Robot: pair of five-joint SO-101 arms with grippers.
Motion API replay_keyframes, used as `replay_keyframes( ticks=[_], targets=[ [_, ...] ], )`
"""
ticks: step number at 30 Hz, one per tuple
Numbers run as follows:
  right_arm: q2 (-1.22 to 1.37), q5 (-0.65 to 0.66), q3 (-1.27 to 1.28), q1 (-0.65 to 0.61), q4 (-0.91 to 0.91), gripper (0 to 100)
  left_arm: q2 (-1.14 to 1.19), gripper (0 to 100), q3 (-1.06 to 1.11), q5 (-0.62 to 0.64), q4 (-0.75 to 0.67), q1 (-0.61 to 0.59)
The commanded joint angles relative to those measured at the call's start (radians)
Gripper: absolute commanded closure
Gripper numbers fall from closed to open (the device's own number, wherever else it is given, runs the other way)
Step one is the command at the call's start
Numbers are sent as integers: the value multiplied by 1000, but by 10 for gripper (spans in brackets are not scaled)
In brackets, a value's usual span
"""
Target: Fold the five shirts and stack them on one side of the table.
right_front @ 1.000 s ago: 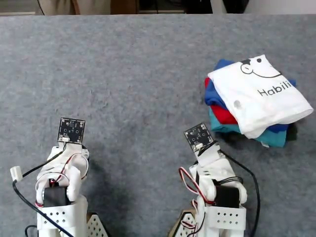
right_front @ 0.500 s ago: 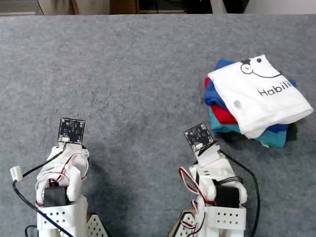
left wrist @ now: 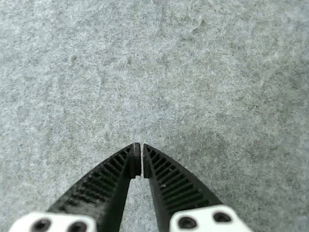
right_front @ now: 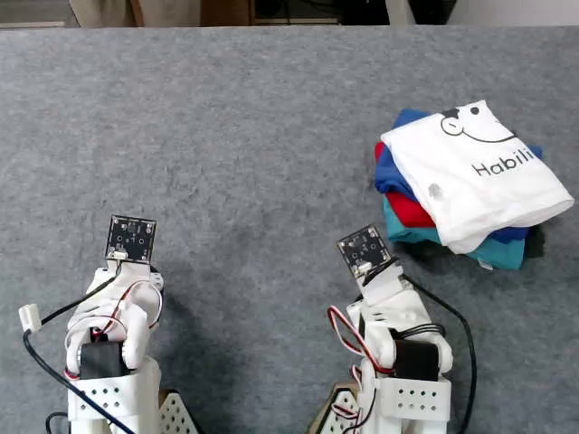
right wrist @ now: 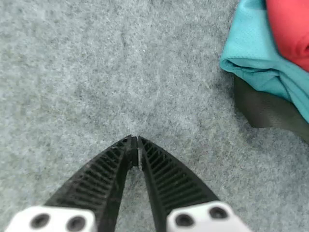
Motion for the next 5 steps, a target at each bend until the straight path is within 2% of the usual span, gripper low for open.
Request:
replay_keyframes(
  ticks=[1, 5],
  targets=[
    [-93, -2, -2, -5, 5, 988, -5, 972, 12, -2, -11, -2],
    [-93, -2, -2, -5, 5, 988, -5, 972, 12, -2, -11, -2]
  ],
)
